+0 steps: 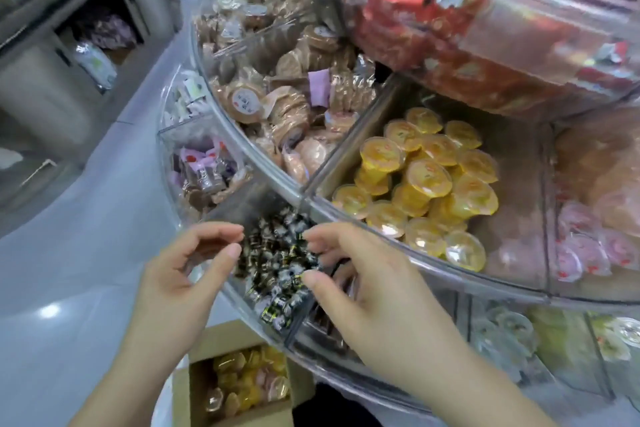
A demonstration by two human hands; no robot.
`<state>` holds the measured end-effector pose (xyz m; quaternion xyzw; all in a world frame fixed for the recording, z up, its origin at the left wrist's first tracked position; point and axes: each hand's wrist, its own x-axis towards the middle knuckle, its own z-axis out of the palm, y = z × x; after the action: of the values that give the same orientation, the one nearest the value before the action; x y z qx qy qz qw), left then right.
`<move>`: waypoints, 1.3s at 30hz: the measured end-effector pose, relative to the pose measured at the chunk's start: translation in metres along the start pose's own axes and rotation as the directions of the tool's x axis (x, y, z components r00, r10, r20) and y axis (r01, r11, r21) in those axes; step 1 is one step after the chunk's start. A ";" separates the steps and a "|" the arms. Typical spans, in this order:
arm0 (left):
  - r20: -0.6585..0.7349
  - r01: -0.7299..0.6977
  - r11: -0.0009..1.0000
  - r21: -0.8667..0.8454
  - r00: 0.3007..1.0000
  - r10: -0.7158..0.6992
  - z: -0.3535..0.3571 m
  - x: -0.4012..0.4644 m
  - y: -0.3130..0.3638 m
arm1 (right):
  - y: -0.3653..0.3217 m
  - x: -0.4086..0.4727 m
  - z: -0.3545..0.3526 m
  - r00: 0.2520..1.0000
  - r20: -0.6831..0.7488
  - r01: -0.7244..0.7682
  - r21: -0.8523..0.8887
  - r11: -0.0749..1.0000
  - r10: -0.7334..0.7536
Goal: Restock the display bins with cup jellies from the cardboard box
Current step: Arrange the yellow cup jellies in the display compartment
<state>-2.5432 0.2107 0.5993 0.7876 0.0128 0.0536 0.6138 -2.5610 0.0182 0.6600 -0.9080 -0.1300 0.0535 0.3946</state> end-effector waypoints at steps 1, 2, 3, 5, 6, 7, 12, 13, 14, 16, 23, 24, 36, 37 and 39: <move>-0.040 0.073 0.997 -0.001 0.996 -0.073 -0.014 -0.014 -0.020 | -0.003 0.005 0.027 0.996 0.087 0.015 0.022 1.000 -0.017; -0.080 0.149 0.989 0.001 0.986 -0.149 -0.026 -0.029 -0.044 | -0.003 0.010 0.057 0.985 0.171 0.016 0.036 0.999 -0.022; -0.111 0.223 0.975 0.009 0.969 -0.220 -0.038 -0.044 -0.069 | 0.001 0.014 0.089 0.966 0.259 -0.008 0.047 0.999 -0.004; -0.136 0.358 0.933 0.040 0.927 -0.350 -0.056 -0.076 -0.125 | 0.019 0.016 0.157 0.889 0.447 -0.124 0.031 0.992 0.097; -0.141 0.420 0.906 0.048 0.901 -0.410 -0.062 -0.093 -0.155 | 0.034 0.014 0.192 0.833 0.528 -0.190 -0.004 0.982 0.163; -0.139 0.480 0.876 0.050 0.872 -0.470 -0.066 -0.109 -0.186 | 0.052 0.009 0.226 0.770 0.596 -0.246 -0.054 0.968 0.229; -0.015 0.676 0.720 0.157 0.731 -0.682 -0.060 -0.176 -0.347 | 0.170 -0.030 0.382 0.462 0.741 -0.349 -0.352 0.868 0.487; 0.015 0.693 0.694 0.196 0.706 -0.708 -0.054 -0.186 -0.376 | 0.196 -0.037 0.408 0.416 0.732 -0.358 -0.413 0.837 0.539; 0.044 0.699 0.672 0.244 0.684 -0.728 -0.046 -0.192 -0.406 | 0.222 -0.040 0.432 0.392 0.709 -0.363 -0.467 0.806 0.587; 0.096 0.688 0.624 0.372 0.640 -0.763 -0.026 -0.201 -0.464 | 0.272 -0.044 0.475 0.381 0.646 -0.361 -0.555 0.750 0.662; 0.046 0.471 0.361 0.805 0.557 -0.829 0.032 -0.189 -0.636 | 0.403 -0.028 0.602 0.568 0.561 -0.343 -0.505 0.792 0.603; 0.027 0.422 0.311 0.852 0.558 -0.830 0.038 -0.187 -0.654 | 0.417 -0.024 0.619 0.579 0.541 -0.341 -0.518 0.784 0.610; 0.106 0.335 0.487 0.807 0.728 -0.678 0.037 -0.185 -0.656 | 0.428 -0.039 0.630 0.766 0.279 -0.560 -0.153 0.814 0.579; 0.088 0.405 0.532 0.744 0.730 -0.678 0.030 -0.183 -0.636 | 0.410 -0.046 0.612 0.774 0.290 -0.564 -0.090 0.821 0.563; 0.028 0.522 0.598 0.608 0.739 -0.673 0.015 -0.180 -0.590 | 0.365 -0.059 0.573 0.774 0.327 -0.591 0.068 0.804 0.542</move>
<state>-2.6936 0.3258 0.0124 0.8802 0.2144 -0.2646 0.3306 -2.6613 0.1658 0.0014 -0.8503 0.0987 0.3139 0.4108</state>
